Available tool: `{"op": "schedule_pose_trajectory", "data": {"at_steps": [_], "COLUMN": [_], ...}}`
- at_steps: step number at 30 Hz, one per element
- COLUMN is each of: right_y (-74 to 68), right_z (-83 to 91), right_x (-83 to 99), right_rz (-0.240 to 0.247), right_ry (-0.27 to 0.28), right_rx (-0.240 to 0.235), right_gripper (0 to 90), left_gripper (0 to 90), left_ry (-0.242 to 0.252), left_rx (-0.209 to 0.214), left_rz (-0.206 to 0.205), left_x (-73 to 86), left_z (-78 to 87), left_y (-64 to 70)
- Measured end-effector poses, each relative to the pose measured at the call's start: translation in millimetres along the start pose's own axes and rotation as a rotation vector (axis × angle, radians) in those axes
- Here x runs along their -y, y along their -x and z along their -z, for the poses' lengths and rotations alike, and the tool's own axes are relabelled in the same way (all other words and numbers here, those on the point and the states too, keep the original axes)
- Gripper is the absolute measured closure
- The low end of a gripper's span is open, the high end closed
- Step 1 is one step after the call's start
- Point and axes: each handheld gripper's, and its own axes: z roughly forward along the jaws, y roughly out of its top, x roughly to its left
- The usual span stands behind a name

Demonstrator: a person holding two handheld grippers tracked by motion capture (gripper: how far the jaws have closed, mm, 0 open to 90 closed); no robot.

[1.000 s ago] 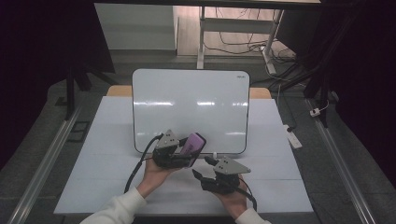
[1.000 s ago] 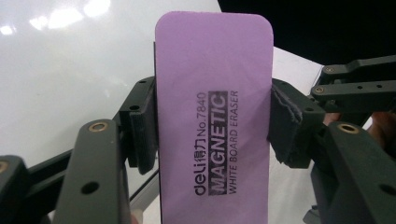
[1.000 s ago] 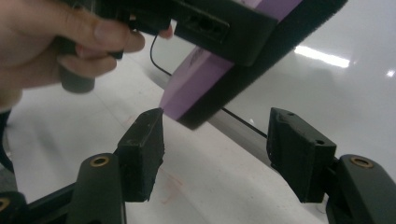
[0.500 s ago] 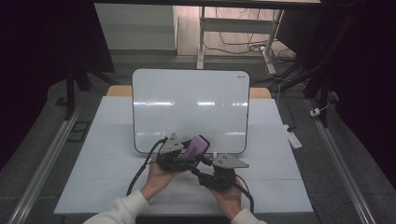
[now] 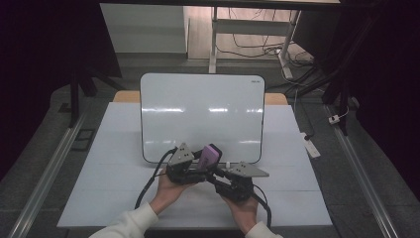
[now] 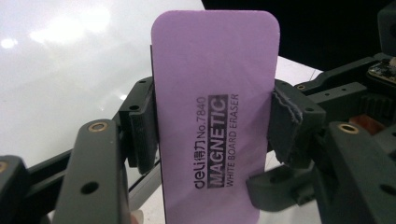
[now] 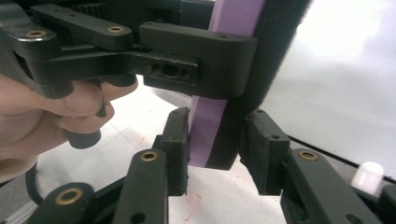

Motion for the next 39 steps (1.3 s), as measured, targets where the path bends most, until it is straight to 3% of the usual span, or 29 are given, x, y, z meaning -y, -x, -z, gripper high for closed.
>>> {"op": "schedule_pose_trajectory", "data": {"at_steps": [7,12,23,26,31,36,39], "right_y": [-1.7,-0.2,-3.3,3.7,20.0,40.9,52.7], "right_z": [3.4,3.9,4.0,12.1,30.1,49.8,57.0], "right_x": [-2.0,-2.0,-2.9,-8.3,-22.9,-47.9,-67.4], "right_rz": [0.035,0.035,0.094,0.080,0.049,0.012,0.016], "right_ry": [0.009,-0.003,-0.035,-0.014,0.025,0.057,0.053], "right_rx": [0.022,0.034,0.064,0.097,0.177,0.288,0.360], "right_gripper": [65.8,65.9,66.1,66.1,66.1,66.1,66.1], "left_gripper": [38.7,36.4,32.6,30.7,29.4,28.5,28.4], "left_ry": [0.024,0.048,0.062,0.064,0.024,-0.023,-0.053], "left_rx": [0.000,-0.003,-0.008,-0.016,-0.050,-0.120,-0.164], "left_rz": [-0.007,-0.004,0.005,0.008,0.015,0.036,0.049], "left_x": [-1.5,-4.4,-8.0,-8.4,-0.2,17.3,31.4], "left_z": [3.0,7.6,17.0,28.5,52.4,84.2,104.8], "left_y": [0.8,-0.5,-2.0,-4.9,-13.4,-26.4,-34.5]}}
